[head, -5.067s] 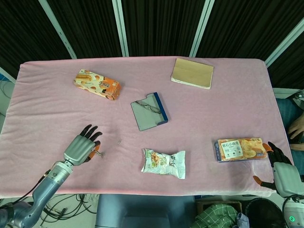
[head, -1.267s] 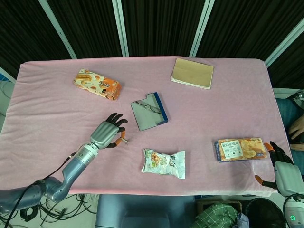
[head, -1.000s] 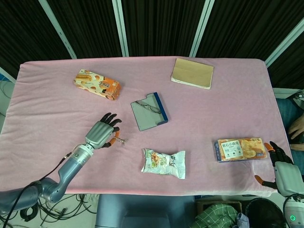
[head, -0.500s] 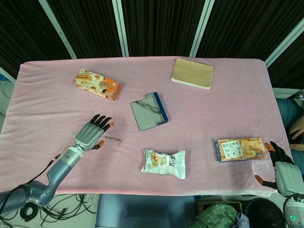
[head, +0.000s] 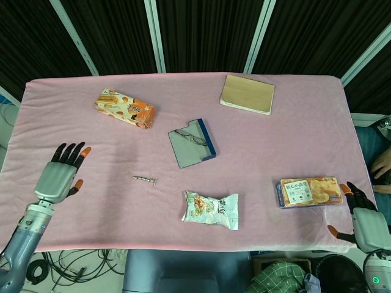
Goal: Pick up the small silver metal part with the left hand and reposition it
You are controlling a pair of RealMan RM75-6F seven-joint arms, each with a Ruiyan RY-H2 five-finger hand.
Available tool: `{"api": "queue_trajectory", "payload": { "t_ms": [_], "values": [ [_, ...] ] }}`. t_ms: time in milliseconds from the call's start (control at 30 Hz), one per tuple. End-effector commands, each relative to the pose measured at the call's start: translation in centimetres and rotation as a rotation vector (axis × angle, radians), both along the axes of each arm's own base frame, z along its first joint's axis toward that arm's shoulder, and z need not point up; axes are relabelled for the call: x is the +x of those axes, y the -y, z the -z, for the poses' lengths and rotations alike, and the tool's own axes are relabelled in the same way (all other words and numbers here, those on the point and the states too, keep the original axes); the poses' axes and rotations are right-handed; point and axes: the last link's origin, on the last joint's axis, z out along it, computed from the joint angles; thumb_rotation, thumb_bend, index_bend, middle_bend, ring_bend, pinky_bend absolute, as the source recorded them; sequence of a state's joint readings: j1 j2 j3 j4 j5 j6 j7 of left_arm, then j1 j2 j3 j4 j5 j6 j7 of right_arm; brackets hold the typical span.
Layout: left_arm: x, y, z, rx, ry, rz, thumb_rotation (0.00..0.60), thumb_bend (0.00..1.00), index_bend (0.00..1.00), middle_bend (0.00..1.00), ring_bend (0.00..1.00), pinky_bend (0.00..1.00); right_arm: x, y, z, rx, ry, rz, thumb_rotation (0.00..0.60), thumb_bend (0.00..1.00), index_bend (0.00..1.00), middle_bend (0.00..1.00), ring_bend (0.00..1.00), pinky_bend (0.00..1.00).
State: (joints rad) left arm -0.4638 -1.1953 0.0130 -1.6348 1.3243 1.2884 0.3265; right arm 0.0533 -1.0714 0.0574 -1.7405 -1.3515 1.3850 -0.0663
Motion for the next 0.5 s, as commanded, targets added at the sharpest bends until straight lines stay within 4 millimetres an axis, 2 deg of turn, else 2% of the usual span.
{"api": "queue_trajectory", "payload": {
  "t_ms": [33,133,267,333,500],
  "values": [
    [-3.0,4.2,-3.1,0.063,0.094,-0.062,0.600,0.34,0.08,0.01,0.00,0.00,0.0,0.0,0.0,0.002,-0.006,-0.001,0.600,0.09,0.00,0.00,0.05,0.18],
    [-4.4,6.3,-4.2,0.097,0.156,-0.126,0.600,0.34,0.09,0.01,0.00,0.00,0.1,0.1,0.0,0.000,-0.012,-0.006,0.600,0.09,0.00,0.00,0.05,0.18],
    [-6.2,8.8,-4.4,0.113,0.211,-0.252,0.600,0.34,0.09,0.01,0.00,0.00,0.4,0.2,-0.1,-0.007,-0.018,-0.044,0.600,0.09,0.00,0.00,0.04,0.18],
    [-6.6,9.4,-4.3,0.103,0.206,-0.286,0.600,0.34,0.09,0.01,0.00,0.00,0.6,0.2,-0.1,-0.007,-0.028,-0.067,0.600,0.09,0.00,0.00,0.03,0.18],
    [-5.9,9.3,-4.6,0.123,0.240,-0.213,0.600,0.34,0.08,0.01,0.00,0.00,0.5,0.0,0.1,0.005,-0.034,-0.074,0.600,0.09,0.00,0.00,0.03,0.18]
  ]
}}
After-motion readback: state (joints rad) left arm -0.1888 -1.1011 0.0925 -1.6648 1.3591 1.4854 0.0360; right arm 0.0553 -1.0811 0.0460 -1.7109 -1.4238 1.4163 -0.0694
